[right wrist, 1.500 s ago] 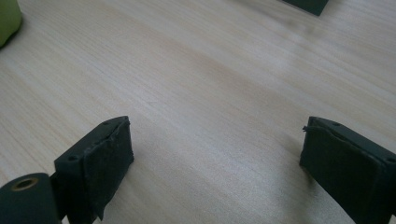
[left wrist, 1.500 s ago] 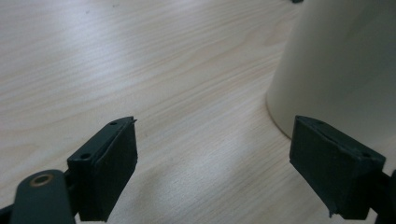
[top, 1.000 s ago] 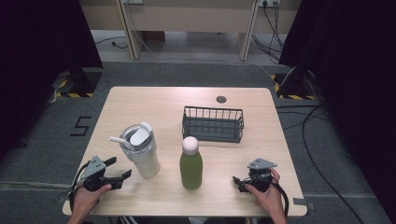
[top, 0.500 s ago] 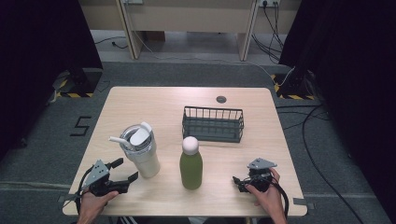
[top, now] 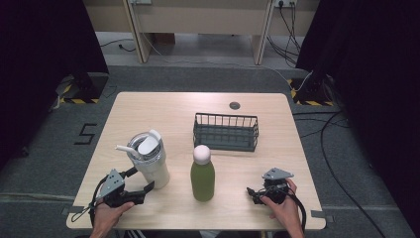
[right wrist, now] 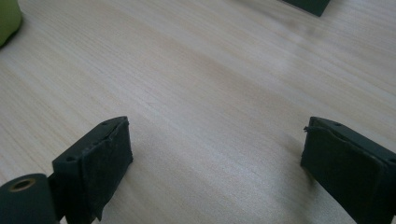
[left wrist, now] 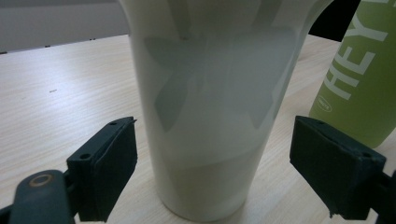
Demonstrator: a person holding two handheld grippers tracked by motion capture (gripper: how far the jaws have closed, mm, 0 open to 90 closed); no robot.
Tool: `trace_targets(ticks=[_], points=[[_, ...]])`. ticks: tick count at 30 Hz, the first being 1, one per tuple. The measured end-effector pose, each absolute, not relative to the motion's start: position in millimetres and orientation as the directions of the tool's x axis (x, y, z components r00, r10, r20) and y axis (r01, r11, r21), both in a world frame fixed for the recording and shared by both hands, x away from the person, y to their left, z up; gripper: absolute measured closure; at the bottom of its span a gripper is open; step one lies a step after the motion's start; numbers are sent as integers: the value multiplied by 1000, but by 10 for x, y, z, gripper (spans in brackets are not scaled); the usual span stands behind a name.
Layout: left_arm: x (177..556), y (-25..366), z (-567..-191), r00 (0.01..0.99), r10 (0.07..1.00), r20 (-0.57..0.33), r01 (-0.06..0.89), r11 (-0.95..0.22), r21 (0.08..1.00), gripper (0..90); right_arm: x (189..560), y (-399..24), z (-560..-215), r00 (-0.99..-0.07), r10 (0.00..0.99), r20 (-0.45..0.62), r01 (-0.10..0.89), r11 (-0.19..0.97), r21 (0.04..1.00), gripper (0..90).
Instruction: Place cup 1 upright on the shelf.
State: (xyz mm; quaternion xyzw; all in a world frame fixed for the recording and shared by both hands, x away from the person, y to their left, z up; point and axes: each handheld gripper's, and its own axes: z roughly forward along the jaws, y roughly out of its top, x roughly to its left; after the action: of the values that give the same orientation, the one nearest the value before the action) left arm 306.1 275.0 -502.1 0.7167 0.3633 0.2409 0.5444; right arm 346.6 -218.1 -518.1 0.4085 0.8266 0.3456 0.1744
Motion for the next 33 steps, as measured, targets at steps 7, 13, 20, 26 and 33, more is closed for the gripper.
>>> trace_targets(ticks=[7,13,20,26,33], points=[[3127,2681,-5001,608,793,-24,244,-159,957,147,3466,-2181,-5181,-605,796,-6,555,428,714,86],[3171,2636,-4999,600,800,-7,227,-162,960,132,3466,-2181,-5181,-606,796,-6,555,428,714,86],[3233,2565,-5051,590,808,1,223,-164,961,105,3468,-2178,-5181,-608,794,-5,554,429,713,85],[3280,2521,-5079,586,810,10,211,-164,964,87,3471,-2178,-5181,-610,792,-6,553,431,713,85],[3328,2479,-5141,582,813,6,194,-146,970,85,3471,-2177,-5181,-611,791,-5,552,432,713,85]])
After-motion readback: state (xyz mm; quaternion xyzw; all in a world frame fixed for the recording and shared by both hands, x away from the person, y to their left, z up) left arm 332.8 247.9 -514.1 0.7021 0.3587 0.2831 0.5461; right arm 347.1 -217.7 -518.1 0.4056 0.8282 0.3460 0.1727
